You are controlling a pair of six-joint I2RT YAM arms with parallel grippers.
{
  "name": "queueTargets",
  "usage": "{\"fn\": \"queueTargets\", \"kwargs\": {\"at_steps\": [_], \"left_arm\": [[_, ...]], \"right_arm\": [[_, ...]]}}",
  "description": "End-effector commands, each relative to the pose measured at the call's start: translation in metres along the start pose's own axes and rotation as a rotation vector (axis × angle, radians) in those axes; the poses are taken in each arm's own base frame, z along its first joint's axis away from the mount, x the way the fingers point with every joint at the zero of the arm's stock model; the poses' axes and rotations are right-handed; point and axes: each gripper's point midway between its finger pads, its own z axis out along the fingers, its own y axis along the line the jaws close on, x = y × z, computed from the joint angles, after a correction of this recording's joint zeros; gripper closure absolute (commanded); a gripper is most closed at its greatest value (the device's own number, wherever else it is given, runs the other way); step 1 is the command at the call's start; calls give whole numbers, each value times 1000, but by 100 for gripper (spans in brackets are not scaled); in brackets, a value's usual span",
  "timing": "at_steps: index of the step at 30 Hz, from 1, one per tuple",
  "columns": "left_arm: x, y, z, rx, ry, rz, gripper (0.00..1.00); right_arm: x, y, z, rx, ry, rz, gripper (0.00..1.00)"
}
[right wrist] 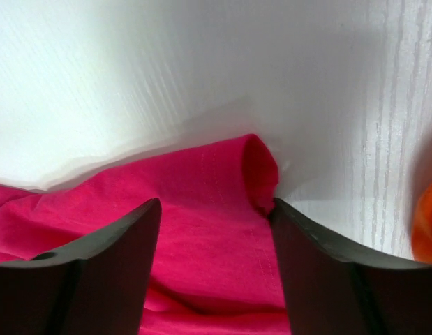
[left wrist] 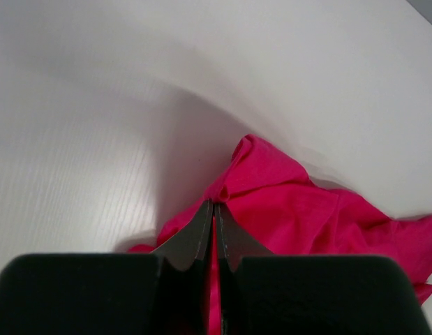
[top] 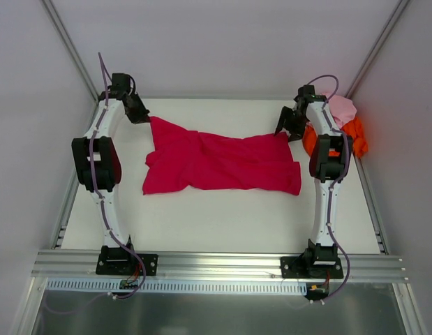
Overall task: Fold and stack the t-shirts
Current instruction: Grap the side of the flattened tshirt furthest away from the robot with both arms, then fold the other side of the tshirt into a rectangle
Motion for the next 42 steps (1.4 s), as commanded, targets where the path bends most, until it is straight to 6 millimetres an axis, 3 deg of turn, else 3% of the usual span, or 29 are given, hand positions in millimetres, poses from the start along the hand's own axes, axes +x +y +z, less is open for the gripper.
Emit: {"fn": "queueTargets", "kwargs": {"at_steps": [1,3,4,7,8,10,15,16,18,19,22,23,24,26,29,30,32,33,42], "left_arm": [[-12,-5,-28,15,-48,29,100],[-10,-6,-28,20,-42,28,100],[-10,-5,-28,21,-43,27,100],[-4,-4,-25,22,-30,28,100],[-3,-4,-26,24,-28,28,100],[2,-4,-26,33,-23,30,100],[11,-14,-40,76,-27,52,100],[17,-14,-41,78,-14,54,100],[21,-26,-55,105,-28,72,100],[27,-27,-56,108,-24,72,100],[34,-31,-74,128,-43,73,100],[42,-44,-81,151,-42,97,100],[47,-49,-84,159,-36,105,100],[59,-47,-89,160,-16,93,100],[80,-38,-92,143,22,73,100],[89,-33,-91,130,45,63,100],[94,-30,-100,116,36,64,100],[102,-23,-100,88,47,67,100],[136,0,-140,27,67,50,100]], "right_arm": [[-19,10,-13,-52,-64,-32,35],[-17,10,-12,-50,-56,-41,49],[-17,9,-12,-48,-58,-44,50],[-14,7,-14,-39,-60,-48,72],[-14,7,-14,-37,-59,-46,86],[-15,8,-19,-35,-70,-50,99],[-13,13,-39,-14,-100,-114,99],[-16,16,-55,-4,-132,-126,99],[-8,19,-67,18,-139,-159,99],[-11,25,-88,43,-188,-183,99],[-7,22,-112,88,-228,-199,99],[-6,25,-130,89,-259,-201,99],[0,23,-135,102,-248,-195,99],[4,17,-151,153,-267,-190,99],[26,11,-162,191,-219,-184,99],[38,9,-156,202,-189,-193,99],[48,8,-169,212,-212,-201,99],[59,4,-165,232,-189,-196,99],[89,-1,-184,254,-177,-194,99]]}}
